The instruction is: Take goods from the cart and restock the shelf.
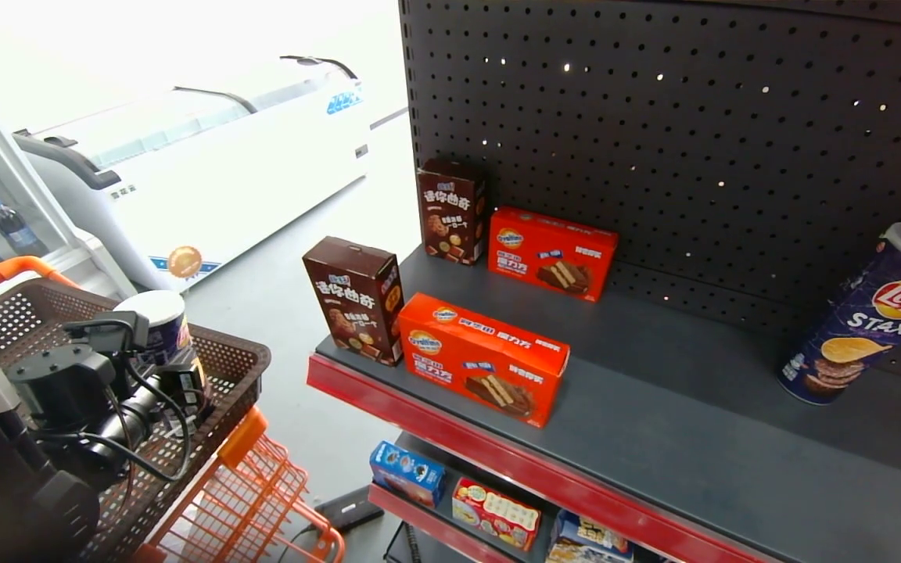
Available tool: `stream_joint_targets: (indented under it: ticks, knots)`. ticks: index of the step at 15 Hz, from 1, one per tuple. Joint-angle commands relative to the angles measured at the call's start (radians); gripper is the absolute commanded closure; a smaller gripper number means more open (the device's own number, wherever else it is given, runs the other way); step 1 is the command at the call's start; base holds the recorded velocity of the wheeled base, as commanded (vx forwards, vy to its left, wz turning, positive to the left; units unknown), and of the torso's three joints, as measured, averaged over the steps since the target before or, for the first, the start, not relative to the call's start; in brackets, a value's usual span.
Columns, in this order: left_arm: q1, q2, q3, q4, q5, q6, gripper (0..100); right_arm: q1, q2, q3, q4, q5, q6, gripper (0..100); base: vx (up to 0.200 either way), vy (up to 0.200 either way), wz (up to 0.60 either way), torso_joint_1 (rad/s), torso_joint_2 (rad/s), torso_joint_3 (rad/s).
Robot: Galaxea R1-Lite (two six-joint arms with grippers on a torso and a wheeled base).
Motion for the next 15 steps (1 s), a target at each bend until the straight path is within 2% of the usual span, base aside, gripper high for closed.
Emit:
stream_joint_targets:
  ticks: [1, 4, 5, 7, 8, 9, 10, 11, 12, 15]
  knots:
    - [-0.003, -0.034, -0.004, -0.003, 0.0, 0.003, 100, 0.0, 0.001, 0.0, 0.0, 0.0, 0.0, 0, 0.0, 0.0, 0.0, 0.0, 0.0, 0.0]
    - [-0.02, -0.177, -0.054, 0.008, -0.031, 0.004, 100, 0.0, 0.001, 0.0, 0.0, 0.0, 0.0, 0, 0.0, 0.0, 0.0, 0.0, 0.0, 0.0]
    - [-0.029, -0.234, -0.083, 0.048, -0.048, 0.008, 100, 0.0, 0.001, 0.0, 0.0, 0.0, 0.0, 0, 0.0, 0.0, 0.0, 0.0, 0.0, 0.0]
    - [-0.041, -0.33, -0.114, 0.177, -0.066, 0.023, 100, 0.0, 0.001, 0.0, 0.0, 0.0, 0.0, 0, 0.0, 0.0, 0.0, 0.0, 0.0, 0.0]
    - [-0.044, -0.444, -0.149, 0.361, -0.141, 0.023, 100, 0.0, 0.001, 0.0, 0.0, 0.0, 0.0, 0, 0.0, 0.0, 0.0, 0.0, 0.0, 0.0]
    - [-0.047, -0.49, -0.163, 0.438, -0.18, 0.021, 100, 0.0, 0.001, 0.0, 0.0, 0.0, 0.0, 0, 0.0, 0.0, 0.0, 0.0, 0.0, 0.0]
    - [-0.055, -0.588, -0.185, 0.593, -0.244, 0.02, 100, 0.0, 0.001, 0.0, 0.0, 0.0, 0.0, 0, 0.0, 0.0, 0.0, 0.0, 0.0, 0.0]
    - [-0.061, -0.642, -0.186, 0.653, -0.269, 0.02, 100, 0.0, 0.001, 0.0, 0.0, 0.0, 0.0, 0, 0.0, 0.0, 0.0, 0.0, 0.0, 0.0]
    - [-0.098, -0.697, -0.192, 0.694, -0.289, 0.012, 100, 0.0, 0.001, 0.0, 0.0, 0.0, 0.0, 0, 0.0, 0.0, 0.0, 0.0, 0.0, 0.0]
    - [-0.218, -0.783, -0.252, 0.795, -0.289, -0.017, 100, 0.0, 0.001, 0.0, 0.0, 0.0, 0.0, 0, 0.0, 0.0, 0.0, 0.0, 0.0, 0.0]
